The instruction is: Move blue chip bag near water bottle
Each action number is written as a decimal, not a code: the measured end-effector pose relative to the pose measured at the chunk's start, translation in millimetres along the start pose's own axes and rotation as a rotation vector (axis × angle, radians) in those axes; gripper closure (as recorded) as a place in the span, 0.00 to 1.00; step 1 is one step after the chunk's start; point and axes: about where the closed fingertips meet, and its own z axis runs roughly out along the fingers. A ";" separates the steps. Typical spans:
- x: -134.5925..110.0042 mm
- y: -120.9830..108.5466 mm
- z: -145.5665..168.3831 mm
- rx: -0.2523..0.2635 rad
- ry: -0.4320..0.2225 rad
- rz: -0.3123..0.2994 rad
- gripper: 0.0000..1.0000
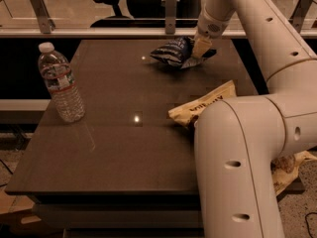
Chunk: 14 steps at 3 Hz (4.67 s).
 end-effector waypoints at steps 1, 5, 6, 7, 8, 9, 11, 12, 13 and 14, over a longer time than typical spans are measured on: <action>3.7 -1.4 -5.8 0.014 -0.014 0.013 1.00; -2.8 34.4 -87.5 0.037 -0.003 0.026 1.00; -11.2 55.0 -115.0 0.049 -0.005 0.025 1.00; -18.3 81.9 -137.8 0.063 -0.012 0.039 1.00; -28.9 110.5 -149.7 0.072 -0.025 0.060 1.00; -46.9 127.8 -149.7 0.083 -0.024 0.069 1.00; -91.1 149.7 -132.7 0.073 -0.027 0.058 1.00; -106.1 165.7 -122.2 0.057 -0.046 0.074 1.00; -119.9 177.3 -111.9 0.045 -0.067 0.077 1.00; -136.6 183.4 -96.9 0.023 -0.096 0.070 1.00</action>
Offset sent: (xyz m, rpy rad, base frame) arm -0.0278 -0.0206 0.0342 0.0357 -0.0172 -0.0266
